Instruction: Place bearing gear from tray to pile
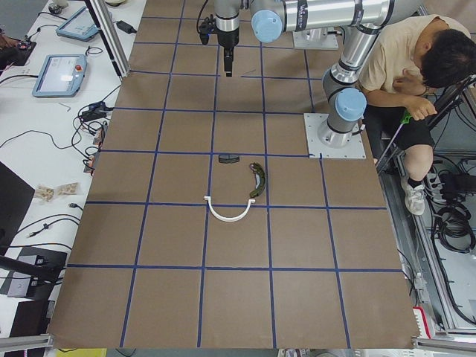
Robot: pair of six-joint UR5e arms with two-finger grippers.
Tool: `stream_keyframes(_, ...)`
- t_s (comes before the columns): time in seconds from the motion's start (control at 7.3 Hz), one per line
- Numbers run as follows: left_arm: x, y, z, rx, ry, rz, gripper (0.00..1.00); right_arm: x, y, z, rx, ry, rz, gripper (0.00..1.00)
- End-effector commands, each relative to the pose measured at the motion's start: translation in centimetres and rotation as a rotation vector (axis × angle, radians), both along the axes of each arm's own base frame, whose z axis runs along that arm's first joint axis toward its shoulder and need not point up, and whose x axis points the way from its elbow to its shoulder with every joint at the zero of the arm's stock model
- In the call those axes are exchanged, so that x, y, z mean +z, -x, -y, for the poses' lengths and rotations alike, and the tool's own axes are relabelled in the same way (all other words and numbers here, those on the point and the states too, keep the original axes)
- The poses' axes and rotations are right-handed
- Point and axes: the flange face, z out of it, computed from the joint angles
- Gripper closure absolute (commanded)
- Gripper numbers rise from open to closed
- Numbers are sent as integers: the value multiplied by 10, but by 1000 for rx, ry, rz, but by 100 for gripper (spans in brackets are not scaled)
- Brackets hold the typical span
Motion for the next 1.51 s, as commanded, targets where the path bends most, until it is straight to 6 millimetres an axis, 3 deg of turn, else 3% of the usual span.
stream_keyframes(0.0,-2,0,-2,0,-4,3,0,-22,-2,-5,40,2,-5,1)
stream_keyframes(0.27,-1,0,-2,0,-3,5,0,-28,-1,-4,42,1,-4,20)
stream_keyframes(0.55,-2,-5,-2,-11,-10,48,0,-31,0,-3,45,-2,-4,23)
stream_keyframes(0.82,-2,-9,-2,-28,-15,86,0,-29,3,-6,38,-24,-43,57)
stream_keyframes(1.23,0,-5,2,-16,-7,68,0,-29,4,-7,41,-33,-45,60)
stream_keyframes(1.37,2,-1,0,-22,-3,66,0,-29,4,-7,41,-35,-47,79)
